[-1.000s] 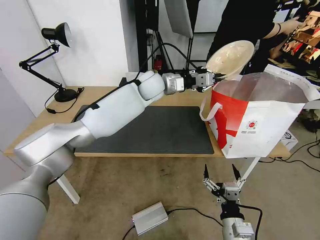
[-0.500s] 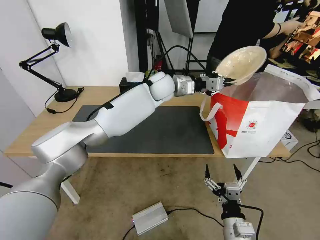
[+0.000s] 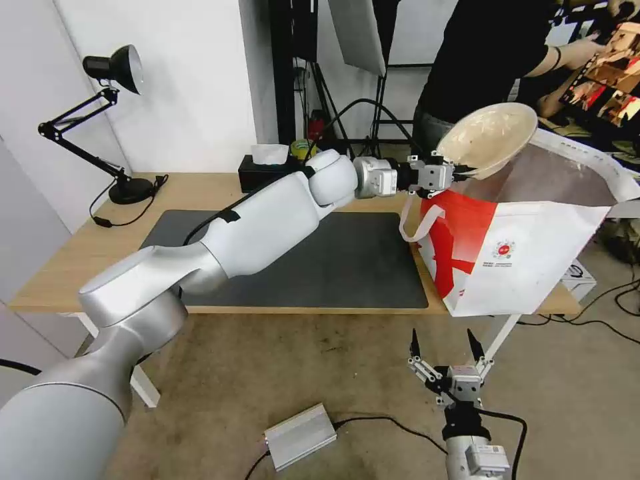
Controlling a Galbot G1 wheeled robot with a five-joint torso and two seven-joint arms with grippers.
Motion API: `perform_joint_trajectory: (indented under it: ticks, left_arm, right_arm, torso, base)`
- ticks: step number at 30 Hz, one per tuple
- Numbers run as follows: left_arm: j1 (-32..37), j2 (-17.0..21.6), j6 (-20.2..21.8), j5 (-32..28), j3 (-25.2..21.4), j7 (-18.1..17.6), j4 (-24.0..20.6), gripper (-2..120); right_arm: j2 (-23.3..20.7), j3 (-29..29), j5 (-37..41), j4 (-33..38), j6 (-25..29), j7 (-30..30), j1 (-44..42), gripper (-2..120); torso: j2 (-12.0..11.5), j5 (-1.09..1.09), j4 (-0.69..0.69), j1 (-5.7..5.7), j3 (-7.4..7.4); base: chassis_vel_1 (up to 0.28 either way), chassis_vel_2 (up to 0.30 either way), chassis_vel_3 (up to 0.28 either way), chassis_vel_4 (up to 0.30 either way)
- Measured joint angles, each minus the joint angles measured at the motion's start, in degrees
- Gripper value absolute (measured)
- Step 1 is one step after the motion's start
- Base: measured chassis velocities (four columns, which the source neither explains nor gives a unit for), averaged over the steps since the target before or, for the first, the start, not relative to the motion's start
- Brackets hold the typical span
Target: Pick up the trash from the table and place it into the takeout bag.
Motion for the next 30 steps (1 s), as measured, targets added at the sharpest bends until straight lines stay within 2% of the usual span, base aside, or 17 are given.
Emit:
perform_joint_trajectory:
  ticks: [16,25,29,30]
  left_arm:
    - [0.7,-1.4,-0.5,1.1,0.4,0.0,2.2,1]
    - [0.2,-1.4,-0.5,1.2,0.4,-0.1,1.4,1]
    - [-0.4,-0.9,-0.4,1.1,0.9,-0.2,0.4,17]
    - [-0.4,-0.9,-0.4,1.1,0.9,-0.2,0.4,17]
  right_arm:
    - [0.3,-0.1,-0.2,-0.5,0.2,0.0,0.0,100]
    - [0.3,-0.1,-0.3,-0.4,0.2,0.1,0.0,100]
    - [0.4,-0.2,-0.4,-0.2,0.2,0.1,0.1,100]
    - [0.4,-0.2,-0.4,-0.2,0.2,0.1,0.1,100]
  torso:
    - [0.0,0.0,0.0,0.0,0.0]
    - [0.0,0.0,0.0,0.0,0.0]
    - [0.0,0.0,0.0,0.0,0.0]
    - [0.0,0.0,0.0,0.0,0.0]
  base:
    - [0.0,0.0,0.0,0.0]
    - [0.0,0.0,0.0,0.0]
    - [0.0,0.0,0.0,0.0]
    - [0.0,0.0,0.0,0.0]
